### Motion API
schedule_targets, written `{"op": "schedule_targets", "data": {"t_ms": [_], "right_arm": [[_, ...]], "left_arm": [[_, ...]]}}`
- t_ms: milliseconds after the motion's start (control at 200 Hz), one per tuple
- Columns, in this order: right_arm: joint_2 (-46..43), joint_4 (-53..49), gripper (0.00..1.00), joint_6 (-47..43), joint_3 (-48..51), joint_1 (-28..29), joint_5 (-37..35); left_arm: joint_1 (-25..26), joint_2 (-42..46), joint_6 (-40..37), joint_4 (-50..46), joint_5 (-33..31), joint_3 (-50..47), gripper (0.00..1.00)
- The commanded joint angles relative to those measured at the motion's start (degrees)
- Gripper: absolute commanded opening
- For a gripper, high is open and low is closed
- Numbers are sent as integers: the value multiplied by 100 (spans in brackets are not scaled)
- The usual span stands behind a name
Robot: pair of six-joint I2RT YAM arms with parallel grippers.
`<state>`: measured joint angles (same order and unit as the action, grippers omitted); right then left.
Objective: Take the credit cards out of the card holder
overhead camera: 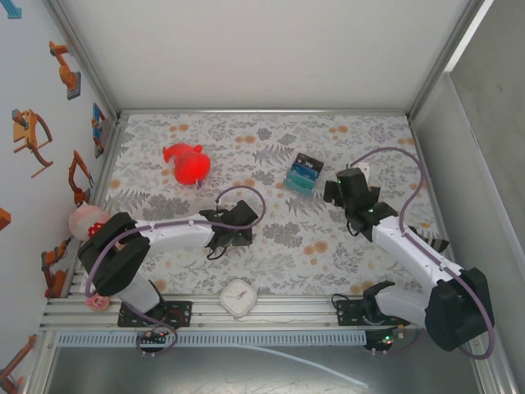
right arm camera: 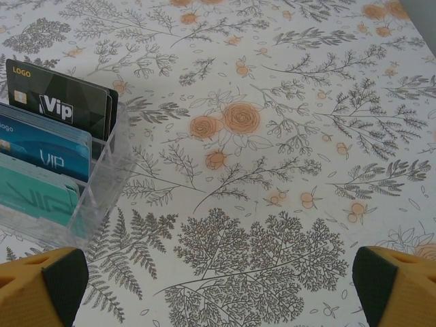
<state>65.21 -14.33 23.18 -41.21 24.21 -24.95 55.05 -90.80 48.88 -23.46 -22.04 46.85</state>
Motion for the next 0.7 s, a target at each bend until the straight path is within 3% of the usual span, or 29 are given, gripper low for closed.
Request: {"op": "schedule_targets", "data": {"t_ms": [0, 305, 451, 696], "right_arm": [[-59, 41, 100, 55, 95, 55, -10], [47, -72, 100, 60, -23, 51, -80], [14, -114, 100, 116, -10, 50, -101], [0, -187, 100, 196, -36, 53, -99]], "left_arm": [[-26, -111, -34, -145, 112, 175, 97], [-223, 64, -1213, -385, 288, 61, 97], [-434, 398, -1328, -457, 461, -176, 100], [-511, 824, -1302, -456, 670, -273, 97]]}}
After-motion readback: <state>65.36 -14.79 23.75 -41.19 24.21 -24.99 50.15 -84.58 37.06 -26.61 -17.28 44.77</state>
